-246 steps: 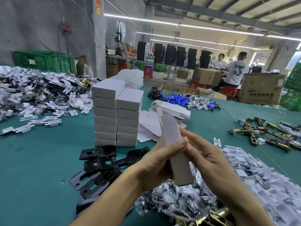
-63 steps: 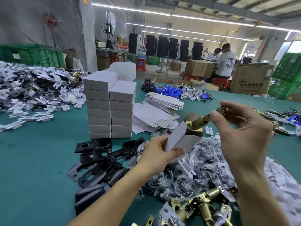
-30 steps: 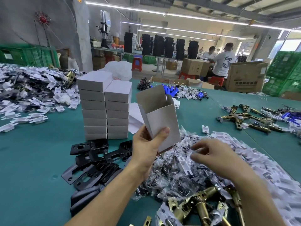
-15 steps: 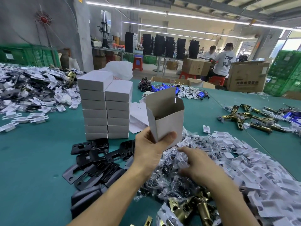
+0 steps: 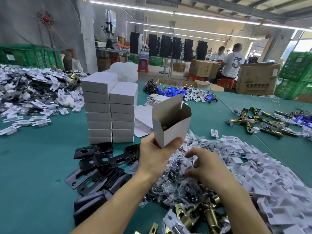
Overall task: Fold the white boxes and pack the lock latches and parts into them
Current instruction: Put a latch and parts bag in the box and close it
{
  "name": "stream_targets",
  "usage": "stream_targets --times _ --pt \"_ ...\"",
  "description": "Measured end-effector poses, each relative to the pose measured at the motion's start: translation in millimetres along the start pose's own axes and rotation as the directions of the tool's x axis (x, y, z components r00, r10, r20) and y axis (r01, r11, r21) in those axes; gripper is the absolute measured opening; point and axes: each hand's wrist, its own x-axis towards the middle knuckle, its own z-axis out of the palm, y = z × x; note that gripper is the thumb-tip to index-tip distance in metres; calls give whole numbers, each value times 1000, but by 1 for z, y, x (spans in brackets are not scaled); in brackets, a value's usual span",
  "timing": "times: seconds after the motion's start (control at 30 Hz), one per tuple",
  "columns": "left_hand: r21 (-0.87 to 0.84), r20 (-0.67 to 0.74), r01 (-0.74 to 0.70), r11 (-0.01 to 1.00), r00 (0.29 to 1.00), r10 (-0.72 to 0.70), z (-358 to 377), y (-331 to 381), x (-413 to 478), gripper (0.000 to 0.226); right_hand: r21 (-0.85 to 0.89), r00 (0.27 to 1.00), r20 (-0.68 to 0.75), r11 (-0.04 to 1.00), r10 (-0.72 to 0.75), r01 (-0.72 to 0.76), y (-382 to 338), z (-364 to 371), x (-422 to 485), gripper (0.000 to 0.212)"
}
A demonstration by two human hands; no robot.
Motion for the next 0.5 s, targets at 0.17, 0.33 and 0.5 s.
stream_targets --times 0.17,0.33,0.5 --pt "71 -113 112 991 988 -104 -4 -6 3 18 -45 1000 -2 999 4 -4 -6 -9 -1 21" --pt "131 -135 165 978 980 -147 -5 -3 4 17 148 958 -271 979 -94 138 -7 -38 -9 31" --pt "268 -42 173 948 985 -167 -1 -3 -2 15 371 654 -752 771 -77 517 -28 -62 -27 35"
